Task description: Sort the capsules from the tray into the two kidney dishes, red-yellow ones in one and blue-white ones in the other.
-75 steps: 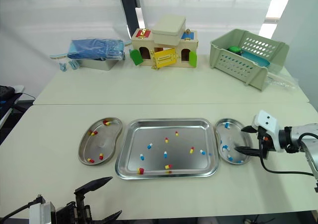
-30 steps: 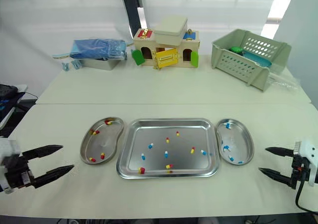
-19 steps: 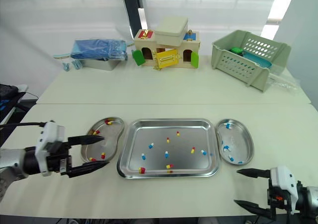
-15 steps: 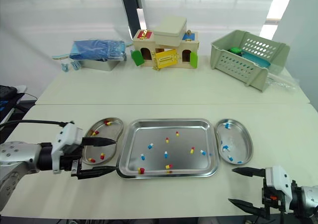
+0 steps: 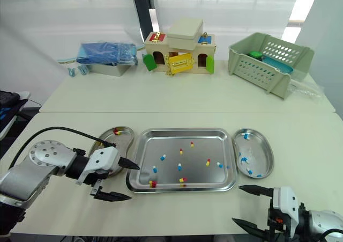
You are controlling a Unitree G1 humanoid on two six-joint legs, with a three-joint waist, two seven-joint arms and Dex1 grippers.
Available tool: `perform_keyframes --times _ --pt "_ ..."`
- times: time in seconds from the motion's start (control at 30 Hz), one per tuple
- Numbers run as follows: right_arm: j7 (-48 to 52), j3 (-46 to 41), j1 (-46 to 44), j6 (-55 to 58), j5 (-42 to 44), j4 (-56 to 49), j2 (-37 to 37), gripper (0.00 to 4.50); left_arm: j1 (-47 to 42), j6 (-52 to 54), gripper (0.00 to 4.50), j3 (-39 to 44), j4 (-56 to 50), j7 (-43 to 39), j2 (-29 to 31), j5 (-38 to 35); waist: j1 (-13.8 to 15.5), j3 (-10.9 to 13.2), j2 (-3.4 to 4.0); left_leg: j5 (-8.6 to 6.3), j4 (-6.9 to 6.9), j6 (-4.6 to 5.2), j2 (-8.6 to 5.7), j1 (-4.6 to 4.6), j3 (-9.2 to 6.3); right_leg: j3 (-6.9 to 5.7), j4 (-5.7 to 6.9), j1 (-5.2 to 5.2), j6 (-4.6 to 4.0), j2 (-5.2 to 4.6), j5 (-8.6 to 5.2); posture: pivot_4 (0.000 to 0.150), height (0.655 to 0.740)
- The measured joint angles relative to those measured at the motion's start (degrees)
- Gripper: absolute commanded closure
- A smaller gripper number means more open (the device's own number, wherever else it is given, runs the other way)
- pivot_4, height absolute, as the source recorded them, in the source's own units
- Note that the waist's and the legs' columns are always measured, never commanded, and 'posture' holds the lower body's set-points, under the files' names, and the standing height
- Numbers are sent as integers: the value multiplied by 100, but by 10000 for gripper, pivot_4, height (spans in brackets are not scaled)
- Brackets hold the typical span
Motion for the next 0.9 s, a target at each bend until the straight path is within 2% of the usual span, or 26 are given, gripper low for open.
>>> perform_keyframes --times 0.2,0.9 --pt "-23 162 51 -383 -77 20 74 0 -411 -230 24861 -216 422 11 -419 287 9 0 -1 0 2 0 0 1 -1 -1 2 1 0 0 0 1500 7400" --pt "-366 362 -117 -576 -54 55 165 0 -877 120 24861 -926 734 126 -981 970 17 0 -1 0 4 0 0 3 -4 -3 2 5 0 0 0 1500 7400"
